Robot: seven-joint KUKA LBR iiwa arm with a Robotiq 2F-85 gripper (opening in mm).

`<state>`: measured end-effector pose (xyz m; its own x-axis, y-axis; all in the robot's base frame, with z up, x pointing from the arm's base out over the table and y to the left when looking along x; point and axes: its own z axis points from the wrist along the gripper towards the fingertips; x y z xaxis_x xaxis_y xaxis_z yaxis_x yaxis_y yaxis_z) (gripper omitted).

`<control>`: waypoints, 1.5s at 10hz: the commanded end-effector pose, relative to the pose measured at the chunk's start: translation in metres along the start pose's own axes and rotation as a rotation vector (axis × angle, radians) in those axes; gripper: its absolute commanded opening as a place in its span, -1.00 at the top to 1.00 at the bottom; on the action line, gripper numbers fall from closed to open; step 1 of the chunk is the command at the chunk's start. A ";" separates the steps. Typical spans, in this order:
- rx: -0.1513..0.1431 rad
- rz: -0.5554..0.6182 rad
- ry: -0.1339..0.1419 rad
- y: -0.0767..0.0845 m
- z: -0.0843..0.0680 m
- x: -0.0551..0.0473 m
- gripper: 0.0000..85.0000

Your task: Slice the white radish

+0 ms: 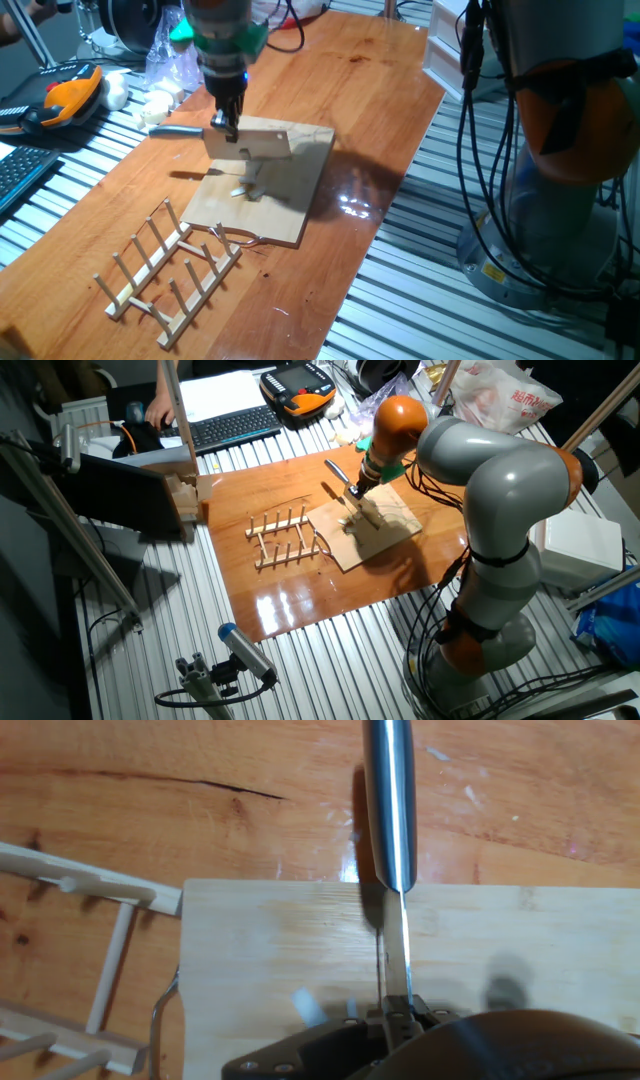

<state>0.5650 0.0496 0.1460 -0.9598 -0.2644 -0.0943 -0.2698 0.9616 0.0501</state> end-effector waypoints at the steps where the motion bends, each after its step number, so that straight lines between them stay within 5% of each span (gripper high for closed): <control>1: 0.003 -0.003 0.001 -0.003 -0.002 0.000 1.00; 6: 0.035 -0.022 -0.012 -0.015 0.001 0.002 1.00; 12: 0.020 -0.025 -0.030 -0.018 0.015 0.008 1.00; 15: 0.012 -0.028 -0.068 -0.020 0.038 0.010 1.00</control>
<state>0.5635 0.0314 0.1057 -0.9439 -0.2863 -0.1643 -0.2955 0.9547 0.0342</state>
